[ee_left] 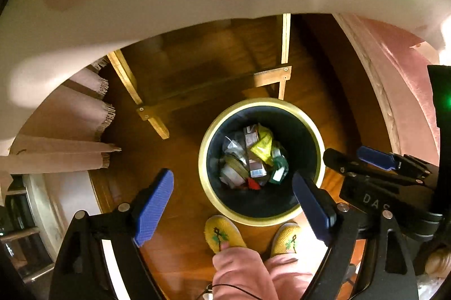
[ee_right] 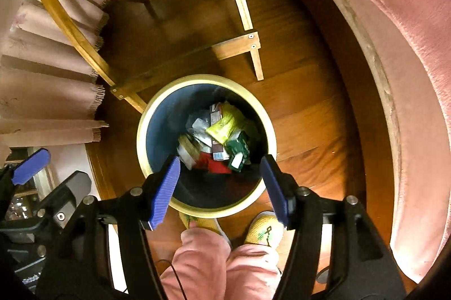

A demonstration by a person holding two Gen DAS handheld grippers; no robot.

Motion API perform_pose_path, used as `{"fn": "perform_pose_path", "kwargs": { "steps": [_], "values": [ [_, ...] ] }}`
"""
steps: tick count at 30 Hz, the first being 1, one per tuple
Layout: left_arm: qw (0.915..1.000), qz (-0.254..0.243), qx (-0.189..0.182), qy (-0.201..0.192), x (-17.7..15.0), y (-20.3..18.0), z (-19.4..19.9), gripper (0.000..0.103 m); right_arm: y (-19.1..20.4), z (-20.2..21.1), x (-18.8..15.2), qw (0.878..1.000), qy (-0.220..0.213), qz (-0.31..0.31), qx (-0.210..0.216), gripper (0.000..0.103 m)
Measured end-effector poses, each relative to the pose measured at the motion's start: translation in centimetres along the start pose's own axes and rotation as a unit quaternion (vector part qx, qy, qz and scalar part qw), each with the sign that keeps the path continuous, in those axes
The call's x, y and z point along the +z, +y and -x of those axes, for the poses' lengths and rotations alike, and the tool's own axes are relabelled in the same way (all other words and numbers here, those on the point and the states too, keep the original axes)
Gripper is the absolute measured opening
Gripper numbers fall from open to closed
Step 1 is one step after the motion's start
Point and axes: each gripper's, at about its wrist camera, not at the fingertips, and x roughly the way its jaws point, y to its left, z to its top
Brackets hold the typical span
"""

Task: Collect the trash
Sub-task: 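Carry the carton and wrapper over the bin and release both, then raise both tools back toward the table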

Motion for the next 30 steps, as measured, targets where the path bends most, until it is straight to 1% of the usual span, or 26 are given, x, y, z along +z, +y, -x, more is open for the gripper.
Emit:
{"fn": "perform_pose_path", "kwargs": {
  "steps": [7,11,18,25,30],
  "values": [
    [0.9999,0.017,-0.001,-0.003,0.0,0.2,1.5,0.087,0.1,1.2,0.1,1.000,-0.003,0.008,-0.005,0.057],
    [0.9999,0.017,-0.003,-0.002,-0.1,-0.2,2.8,0.087,0.1,2.4,-0.1,1.000,-0.005,0.005,-0.007,0.057],
    [0.9999,0.015,-0.004,-0.001,-0.3,-1.2,5.5,0.088,0.0,5.3,-1.0,1.000,-0.006,0.000,0.002,0.057],
    [0.9998,0.018,-0.005,-0.001,-0.9,-2.2,9.3,0.087,-0.2,9.1,-1.9,1.000,-0.005,-0.006,0.009,0.057],
    [0.9999,0.012,-0.005,-0.006,-0.9,-3.0,13.1,0.087,-0.1,12.3,-2.3,1.000,-0.010,-0.013,0.014,0.057]
  ]
}}
